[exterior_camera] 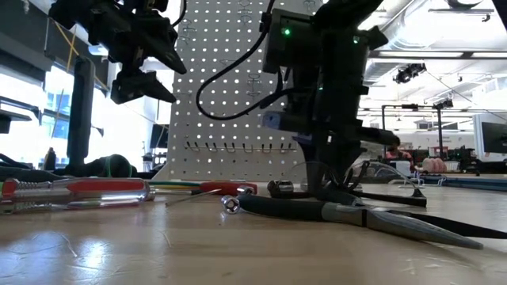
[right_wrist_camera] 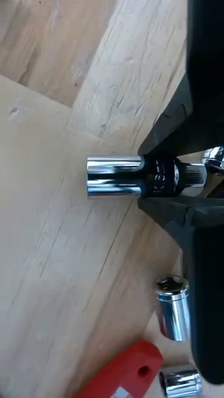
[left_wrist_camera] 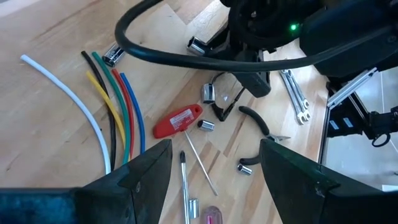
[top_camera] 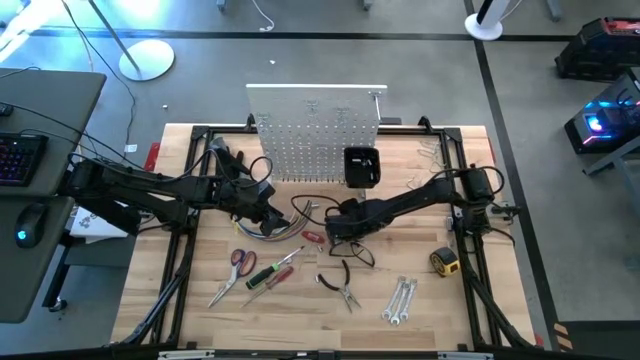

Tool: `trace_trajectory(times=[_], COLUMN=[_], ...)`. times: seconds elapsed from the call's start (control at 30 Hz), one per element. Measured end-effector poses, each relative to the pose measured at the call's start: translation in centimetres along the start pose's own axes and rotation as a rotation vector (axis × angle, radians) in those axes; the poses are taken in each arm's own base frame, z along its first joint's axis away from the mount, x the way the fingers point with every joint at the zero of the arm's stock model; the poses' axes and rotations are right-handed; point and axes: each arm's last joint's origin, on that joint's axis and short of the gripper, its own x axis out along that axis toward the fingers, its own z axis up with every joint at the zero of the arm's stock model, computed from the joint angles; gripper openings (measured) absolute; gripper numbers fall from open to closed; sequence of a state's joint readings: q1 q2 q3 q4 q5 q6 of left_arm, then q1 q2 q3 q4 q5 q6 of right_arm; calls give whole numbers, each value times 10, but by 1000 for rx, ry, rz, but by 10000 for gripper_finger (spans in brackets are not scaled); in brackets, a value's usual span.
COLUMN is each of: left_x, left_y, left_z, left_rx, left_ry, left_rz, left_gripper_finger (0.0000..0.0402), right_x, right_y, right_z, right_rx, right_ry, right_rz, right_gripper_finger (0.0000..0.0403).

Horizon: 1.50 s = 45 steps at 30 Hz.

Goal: Hang tools onto peg board
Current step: Put the socket into the black bin on the peg board

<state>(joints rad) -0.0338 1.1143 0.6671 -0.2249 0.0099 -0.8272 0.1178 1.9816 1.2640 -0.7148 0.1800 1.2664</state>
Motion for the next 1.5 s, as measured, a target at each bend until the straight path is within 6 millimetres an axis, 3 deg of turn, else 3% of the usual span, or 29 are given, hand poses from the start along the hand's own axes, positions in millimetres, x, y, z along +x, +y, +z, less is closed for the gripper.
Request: trace_trajectory(times=[0.3, 0.77, 1.17, 1.3, 1.5], left_x=[0, 0, 0, 0, 0], left_y=[2, 4, 4, 4, 4], left_z=[-2, -3, -3, -3, -3], left_rx=[0, -8, -11, -30, -44], left_ry=[18, 32, 32, 32, 14], left_rz=[20, 36, 36, 36, 52], left_gripper_finger=[236, 236, 236, 236, 236], right_x=[-17, -89, -152, -169, -196], right_y=[-5, -15, -29, -35, -54], right_z=[-2, 3, -16, -17, 1], right_rx=[-126, -254, -615, -622, -478], right_ry=[29, -86, -27, -64, -302], right_rz=[18, 191, 478, 541, 517], right_gripper_finger=[71, 71, 71, 71, 71])
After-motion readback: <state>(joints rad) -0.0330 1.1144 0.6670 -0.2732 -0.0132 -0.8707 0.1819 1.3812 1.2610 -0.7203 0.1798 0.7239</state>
